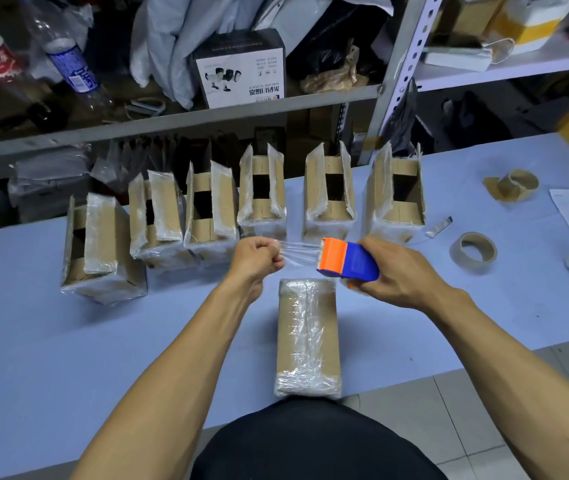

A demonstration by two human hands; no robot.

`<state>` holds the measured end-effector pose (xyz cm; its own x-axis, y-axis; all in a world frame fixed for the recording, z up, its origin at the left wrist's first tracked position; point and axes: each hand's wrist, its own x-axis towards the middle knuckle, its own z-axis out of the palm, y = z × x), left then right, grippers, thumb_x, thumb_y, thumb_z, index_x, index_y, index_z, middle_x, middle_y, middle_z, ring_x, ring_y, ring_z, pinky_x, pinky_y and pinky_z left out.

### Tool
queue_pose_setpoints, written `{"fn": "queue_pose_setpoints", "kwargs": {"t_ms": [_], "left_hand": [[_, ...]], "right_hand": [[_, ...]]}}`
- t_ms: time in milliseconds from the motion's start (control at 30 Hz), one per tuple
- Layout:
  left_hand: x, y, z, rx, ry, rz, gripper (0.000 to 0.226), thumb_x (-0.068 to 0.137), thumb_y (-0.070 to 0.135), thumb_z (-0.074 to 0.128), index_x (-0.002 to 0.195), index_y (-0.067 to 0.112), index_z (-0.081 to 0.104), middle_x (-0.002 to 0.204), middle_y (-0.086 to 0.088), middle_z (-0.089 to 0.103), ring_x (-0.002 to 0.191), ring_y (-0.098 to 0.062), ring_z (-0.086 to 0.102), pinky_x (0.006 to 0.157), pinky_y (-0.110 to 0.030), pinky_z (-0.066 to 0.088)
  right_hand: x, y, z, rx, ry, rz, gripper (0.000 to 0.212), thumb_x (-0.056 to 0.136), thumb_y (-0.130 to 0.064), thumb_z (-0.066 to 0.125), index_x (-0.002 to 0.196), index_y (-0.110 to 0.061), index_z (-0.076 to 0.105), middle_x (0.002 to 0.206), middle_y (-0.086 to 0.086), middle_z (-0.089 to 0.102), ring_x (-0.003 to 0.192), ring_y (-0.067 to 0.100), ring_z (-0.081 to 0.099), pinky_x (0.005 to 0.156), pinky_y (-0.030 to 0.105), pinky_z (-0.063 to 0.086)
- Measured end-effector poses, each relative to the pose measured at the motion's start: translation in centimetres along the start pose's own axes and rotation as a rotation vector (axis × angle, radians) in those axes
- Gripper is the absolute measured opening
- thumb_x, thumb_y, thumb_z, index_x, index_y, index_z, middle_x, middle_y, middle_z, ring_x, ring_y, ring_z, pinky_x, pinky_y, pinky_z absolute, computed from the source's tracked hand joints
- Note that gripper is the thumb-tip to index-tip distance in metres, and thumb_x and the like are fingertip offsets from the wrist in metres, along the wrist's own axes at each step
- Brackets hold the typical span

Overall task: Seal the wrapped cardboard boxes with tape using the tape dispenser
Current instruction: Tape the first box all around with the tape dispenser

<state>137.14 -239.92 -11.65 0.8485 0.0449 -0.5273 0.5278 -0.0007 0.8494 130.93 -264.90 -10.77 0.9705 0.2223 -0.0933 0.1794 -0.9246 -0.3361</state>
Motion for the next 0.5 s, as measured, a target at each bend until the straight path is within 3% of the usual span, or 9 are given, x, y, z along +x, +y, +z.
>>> {"fn": "queue_pose_setpoints", "kwargs": {"t_ms": [233, 367, 500], "left_hand": [[1.3, -3.6, -3.2, -0.087, 0.007, -0.221, 0.015, 0.100, -0.006, 0.049, 0.087, -0.001, 0.058, 0.074, -0.011, 0.053, 0.065, -0.017, 0.054, 0.062, -0.030, 0.057], [2.2, -5.4, -3.1, -0.117, 0.001, -0.267, 0.011, 0.100, -0.003, 0.049, 0.093, -0.004, 0.057, 0.074, -0.011, 0.051, 0.066, -0.017, 0.052, 0.065, -0.032, 0.058], [2.6, -6.9, -3.1, -0.138, -0.016, -0.276, 0.017, 0.098, 0.001, 0.057, 0.082, -0.003, 0.059, 0.070, -0.010, 0.049, 0.066, -0.019, 0.051, 0.073, -0.032, 0.060]], "right_hand": [[-0.7, 2.8, 1.1, 0.008, -0.110, 0.068, 0.038, 0.076, -0.054, 0.069, 0.098, -0.036, 0.044, 0.092, -0.015, 0.055, 0.077, 0.012, 0.052, 0.055, 0.020, 0.032], [-0.2, 3.1, 1.9, 0.004, -0.129, 0.083, 0.041, 0.076, -0.052, 0.071, 0.105, -0.035, 0.047, 0.097, -0.011, 0.057, 0.081, 0.015, 0.055, 0.059, 0.023, 0.037], [0.1, 3.2, 2.8, -0.035, -0.154, 0.111, 0.042, 0.076, -0.050, 0.071, 0.106, -0.032, 0.047, 0.098, -0.007, 0.058, 0.083, 0.018, 0.055, 0.063, 0.028, 0.040]]}}
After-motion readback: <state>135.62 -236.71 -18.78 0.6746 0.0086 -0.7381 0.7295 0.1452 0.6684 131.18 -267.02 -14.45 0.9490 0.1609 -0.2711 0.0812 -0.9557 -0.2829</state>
